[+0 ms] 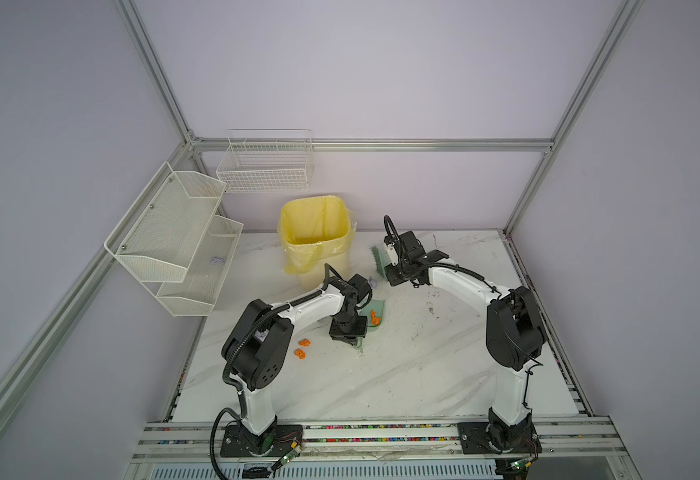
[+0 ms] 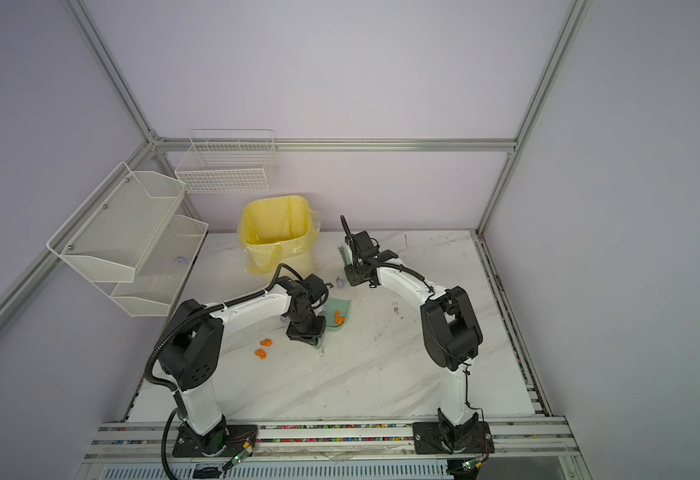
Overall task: Sweep away the paper scraps from the table
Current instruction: 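Move the brush with the right gripper behind the purple scraps beyond the dustpan, then sweep the purple scraps with the right gripper's brush into the left-held dustpan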
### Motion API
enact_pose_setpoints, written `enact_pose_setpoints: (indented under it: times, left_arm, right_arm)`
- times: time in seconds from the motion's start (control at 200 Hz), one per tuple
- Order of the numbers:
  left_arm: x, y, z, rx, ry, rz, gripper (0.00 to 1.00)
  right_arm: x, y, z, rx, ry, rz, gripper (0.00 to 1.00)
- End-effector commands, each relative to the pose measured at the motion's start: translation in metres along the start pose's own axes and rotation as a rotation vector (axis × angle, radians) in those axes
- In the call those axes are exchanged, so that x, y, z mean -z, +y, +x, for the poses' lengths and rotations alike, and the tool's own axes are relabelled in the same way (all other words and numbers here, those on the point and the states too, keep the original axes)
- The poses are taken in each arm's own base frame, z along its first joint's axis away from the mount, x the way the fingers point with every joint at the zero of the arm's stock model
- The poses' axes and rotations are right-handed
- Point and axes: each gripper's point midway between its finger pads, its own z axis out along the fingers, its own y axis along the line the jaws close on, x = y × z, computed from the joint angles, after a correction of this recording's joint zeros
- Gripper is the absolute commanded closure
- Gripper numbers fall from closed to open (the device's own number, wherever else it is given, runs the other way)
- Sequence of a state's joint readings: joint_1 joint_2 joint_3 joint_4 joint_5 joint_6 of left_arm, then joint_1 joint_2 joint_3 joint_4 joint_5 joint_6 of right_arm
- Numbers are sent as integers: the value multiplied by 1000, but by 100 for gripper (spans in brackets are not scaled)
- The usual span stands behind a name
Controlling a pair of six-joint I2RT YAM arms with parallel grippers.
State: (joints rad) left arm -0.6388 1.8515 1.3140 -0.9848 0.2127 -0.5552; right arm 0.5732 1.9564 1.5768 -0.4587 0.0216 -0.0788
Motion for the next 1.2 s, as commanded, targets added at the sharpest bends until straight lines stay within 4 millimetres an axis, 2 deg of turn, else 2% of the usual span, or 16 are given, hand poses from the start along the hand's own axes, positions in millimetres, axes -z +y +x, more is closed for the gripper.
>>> enact_pose_setpoints:
  times: [0.0, 0.23, 0.545, 0.725, 0.915, 1.04, 1.195]
  left_arm:
    - [4, -8, -6, -18, 12, 54, 100]
    - [7, -7, -11, -6, 26, 81, 100]
    - [12, -2, -16, 1, 22, 79, 100]
    - [12, 0, -15, 0, 23, 69, 100]
    - [12, 4, -13, 2, 21, 53, 100]
    - [14, 5, -12, 1, 17, 51, 100]
    - [15, 7, -11, 0, 13, 47, 100]
  right_arm:
    - [9, 29, 4, 156, -11, -50, 100]
    - [19, 42, 18, 212, -7, -94, 100]
    - [67, 73, 30, 257, -85, -278, 100]
    - [98, 85, 34, 211, -126, -375, 100]
    - [114, 76, 32, 154, -134, -336, 100]
    - [122, 72, 21, 97, -162, -315, 100]
    - [118, 67, 2, 34, -201, -285, 100]
